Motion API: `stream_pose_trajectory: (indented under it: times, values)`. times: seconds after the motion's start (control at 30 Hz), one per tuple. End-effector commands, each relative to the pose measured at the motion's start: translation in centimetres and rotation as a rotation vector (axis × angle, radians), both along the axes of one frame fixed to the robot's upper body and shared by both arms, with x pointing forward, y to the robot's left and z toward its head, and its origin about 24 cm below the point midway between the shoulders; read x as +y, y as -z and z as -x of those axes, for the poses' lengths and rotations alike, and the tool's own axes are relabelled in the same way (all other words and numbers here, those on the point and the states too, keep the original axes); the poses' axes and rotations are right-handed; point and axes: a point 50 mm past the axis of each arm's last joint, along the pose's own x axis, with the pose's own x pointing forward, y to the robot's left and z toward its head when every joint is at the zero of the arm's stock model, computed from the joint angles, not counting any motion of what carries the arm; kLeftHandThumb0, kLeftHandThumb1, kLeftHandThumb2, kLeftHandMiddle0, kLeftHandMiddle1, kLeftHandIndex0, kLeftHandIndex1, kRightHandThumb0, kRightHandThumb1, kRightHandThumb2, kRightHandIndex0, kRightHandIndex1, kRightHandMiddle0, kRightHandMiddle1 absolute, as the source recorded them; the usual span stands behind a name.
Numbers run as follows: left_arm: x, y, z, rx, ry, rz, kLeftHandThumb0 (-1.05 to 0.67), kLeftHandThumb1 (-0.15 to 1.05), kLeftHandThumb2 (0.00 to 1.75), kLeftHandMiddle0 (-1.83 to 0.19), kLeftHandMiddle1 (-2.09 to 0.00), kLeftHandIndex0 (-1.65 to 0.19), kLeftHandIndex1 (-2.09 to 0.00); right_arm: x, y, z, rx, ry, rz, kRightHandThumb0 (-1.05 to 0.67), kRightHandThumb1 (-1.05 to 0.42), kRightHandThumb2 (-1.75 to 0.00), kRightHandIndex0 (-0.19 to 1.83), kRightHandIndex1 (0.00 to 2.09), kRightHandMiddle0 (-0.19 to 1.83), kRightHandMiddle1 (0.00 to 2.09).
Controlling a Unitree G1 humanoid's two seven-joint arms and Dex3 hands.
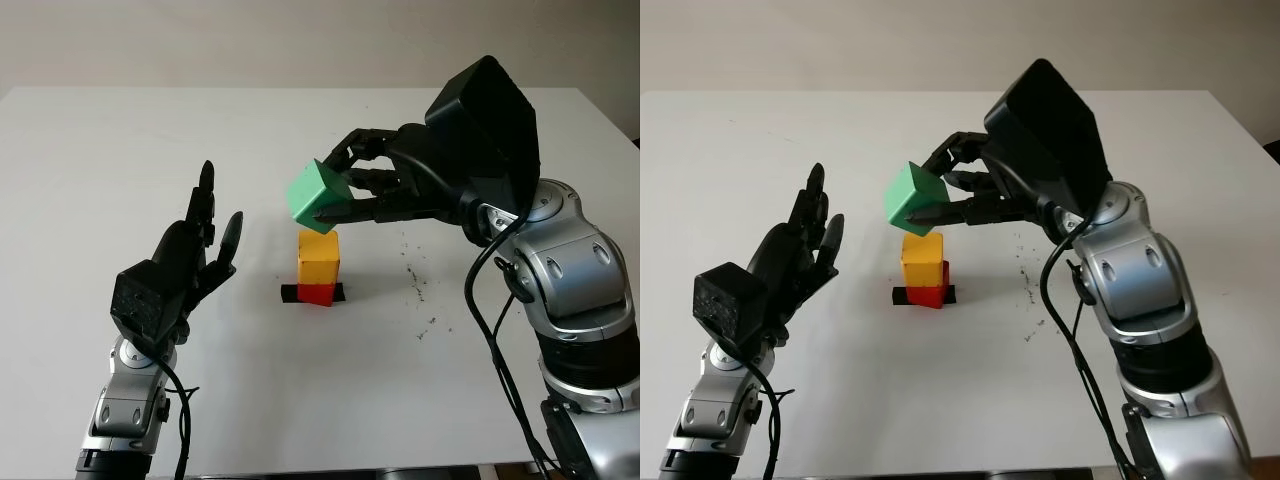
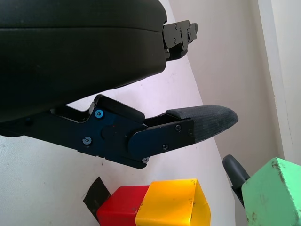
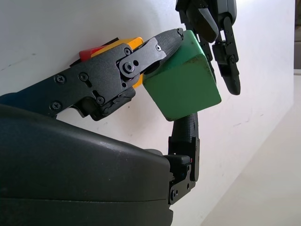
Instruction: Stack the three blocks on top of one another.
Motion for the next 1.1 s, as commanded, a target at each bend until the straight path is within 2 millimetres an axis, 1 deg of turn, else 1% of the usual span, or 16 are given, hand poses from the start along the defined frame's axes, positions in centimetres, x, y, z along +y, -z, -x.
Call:
stream_pose_trajectory:
  times: [0.0,0.3,0.4,0.6,0.8,1.07]
  values:
    - [-0.1,-0.5,0.1,-0.030,0.006,0.003,-0.79,1.05,0.64,0.19,0.00,0.19,0.00,-0.1,-0.2,-0.1,-0.022,0.001,-0.015,-0.49,-0.95,-0.05,0.26,0.04,0.28,1.65]
    - [-0.1,-0.5,0.1,-0.029,0.007,0.005,-0.78,1.05,0.64,0.19,0.00,0.19,0.00,-0.2,-1.0,-0.2,-0.098,-0.016,0.111,-0.48,-0.94,-0.05,0.28,0.05,0.30,1.65]
    - [-0.2,-0.5,0.1,-0.032,0.008,0.009,-0.78,1.05,0.64,0.19,0.00,0.19,0.00,-0.3,-1.3,-0.2,-0.138,-0.049,0.155,-0.47,-0.94,-0.05,0.29,0.06,0.29,1.63]
    - [-0.4,-0.5,0.0,-0.035,0.012,0.007,-0.77,1.05,0.64,0.19,0.00,0.19,0.00,-0.1,-1.4,-0.3,-0.150,-0.074,0.215,-0.46,-0.94,-0.05,0.28,0.05,0.30,1.63]
    - [-0.5,-0.5,0.0,-0.036,0.012,0.014,-0.76,1.05,0.64,0.19,0.00,0.19,0.00,0.1,-1.7,-0.5,-0.148,-0.084,0.233,-0.44,-0.94,-0.05,0.27,0.05,0.30,1.64]
    - [-0.8,-0.5,0.0,-0.045,0.009,0.039,-0.75,1.05,0.62,0.19,-0.01,0.19,-0.02,0.6,-1.4,-0.5,-0.146,-0.098,0.259,-0.45,-0.94,-0.05,0.28,0.05,0.30,1.63]
